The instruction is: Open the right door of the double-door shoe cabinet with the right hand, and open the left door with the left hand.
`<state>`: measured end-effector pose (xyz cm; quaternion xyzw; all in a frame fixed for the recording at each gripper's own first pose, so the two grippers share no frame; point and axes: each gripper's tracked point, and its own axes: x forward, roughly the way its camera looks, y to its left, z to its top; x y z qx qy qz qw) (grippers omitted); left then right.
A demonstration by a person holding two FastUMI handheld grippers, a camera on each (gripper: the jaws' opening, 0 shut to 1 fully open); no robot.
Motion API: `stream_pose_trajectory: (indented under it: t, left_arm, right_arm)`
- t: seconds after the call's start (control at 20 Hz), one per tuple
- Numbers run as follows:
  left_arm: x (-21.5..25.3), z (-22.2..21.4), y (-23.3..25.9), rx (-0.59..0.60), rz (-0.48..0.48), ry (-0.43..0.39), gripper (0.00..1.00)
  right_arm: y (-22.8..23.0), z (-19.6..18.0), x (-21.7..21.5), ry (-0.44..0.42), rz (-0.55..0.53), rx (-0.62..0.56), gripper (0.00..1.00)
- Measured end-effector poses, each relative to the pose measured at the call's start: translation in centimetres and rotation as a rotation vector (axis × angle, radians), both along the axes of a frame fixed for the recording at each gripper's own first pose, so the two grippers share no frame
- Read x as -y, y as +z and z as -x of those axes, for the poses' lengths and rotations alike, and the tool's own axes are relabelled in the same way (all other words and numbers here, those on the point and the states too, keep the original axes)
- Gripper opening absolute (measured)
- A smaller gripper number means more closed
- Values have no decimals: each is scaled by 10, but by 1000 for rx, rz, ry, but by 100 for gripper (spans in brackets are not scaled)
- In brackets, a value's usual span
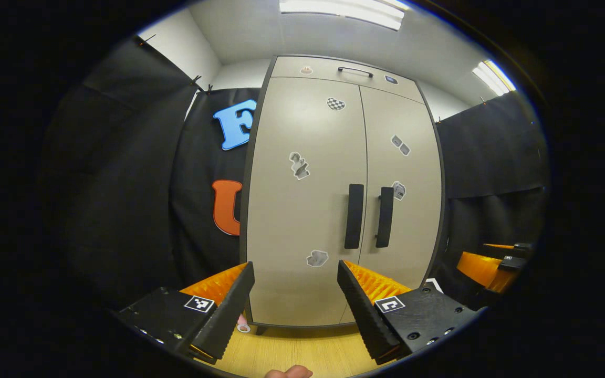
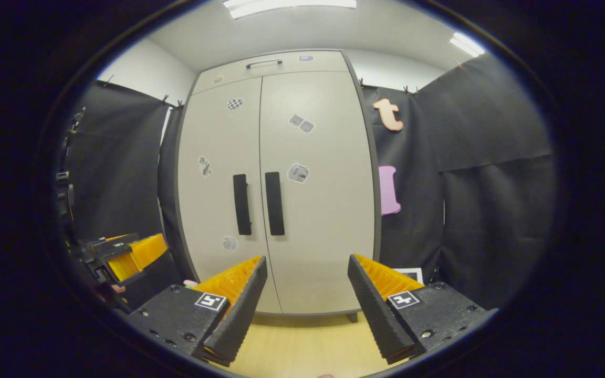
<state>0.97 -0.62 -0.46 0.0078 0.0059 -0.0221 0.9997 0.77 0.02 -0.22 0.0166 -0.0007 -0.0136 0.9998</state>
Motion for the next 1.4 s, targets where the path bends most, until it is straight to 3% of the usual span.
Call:
stream_pose_trajectory:
  t: [0.3, 1.15, 1.4]
  left_arm:
    - [-1, 2, -4, -6, -14, -10, 95]
    - [-1, 24, -15, -14, -27, -67, 95]
    - [-3, 25, -19, -18, -27, -81, 95]
  right_arm:
    - [12, -21, -7, 7, 2, 9, 96]
    - [39, -170, -31, -16, 84, -8, 96]
    - [38, -198, -32, -29, 41, -20, 96]
